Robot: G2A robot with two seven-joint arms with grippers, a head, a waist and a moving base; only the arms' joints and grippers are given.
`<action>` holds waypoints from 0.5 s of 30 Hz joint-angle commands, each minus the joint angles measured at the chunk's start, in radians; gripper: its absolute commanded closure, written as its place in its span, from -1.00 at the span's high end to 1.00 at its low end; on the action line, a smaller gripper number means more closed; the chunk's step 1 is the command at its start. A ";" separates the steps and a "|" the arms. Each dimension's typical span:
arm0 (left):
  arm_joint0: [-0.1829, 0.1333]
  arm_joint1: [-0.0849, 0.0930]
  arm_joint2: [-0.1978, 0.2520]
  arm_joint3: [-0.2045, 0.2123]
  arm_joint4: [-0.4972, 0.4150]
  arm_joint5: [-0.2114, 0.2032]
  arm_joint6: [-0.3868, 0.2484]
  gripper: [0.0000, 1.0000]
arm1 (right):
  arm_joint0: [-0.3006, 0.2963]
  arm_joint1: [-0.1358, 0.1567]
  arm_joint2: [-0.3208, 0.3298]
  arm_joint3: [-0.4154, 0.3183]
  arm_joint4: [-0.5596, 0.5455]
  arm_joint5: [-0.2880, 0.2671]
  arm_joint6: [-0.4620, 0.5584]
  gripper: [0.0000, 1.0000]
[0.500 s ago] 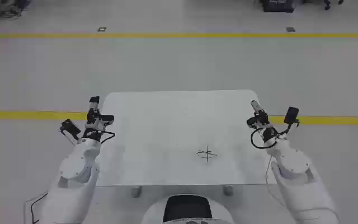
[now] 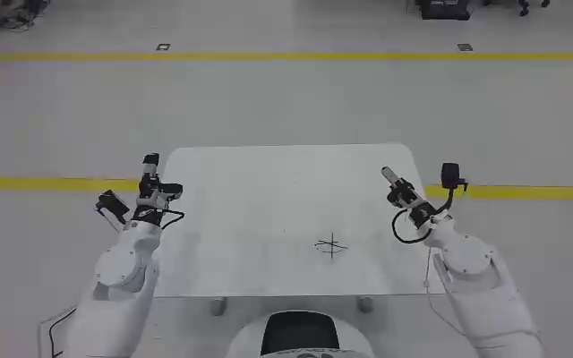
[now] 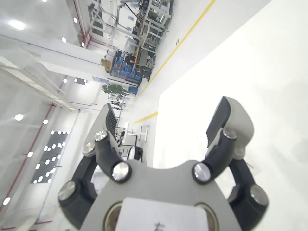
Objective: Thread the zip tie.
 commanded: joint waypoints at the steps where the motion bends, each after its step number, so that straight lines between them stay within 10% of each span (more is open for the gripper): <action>1: 0.000 0.000 0.000 0.000 0.000 0.000 0.000 1.00 | 0.006 0.005 -0.006 -0.006 -0.055 -0.014 0.052 1.00; 15: 0.000 0.000 0.000 0.000 0.000 0.000 0.000 1.00 | 0.031 0.010 -0.045 -0.018 -0.196 0.044 0.120 1.00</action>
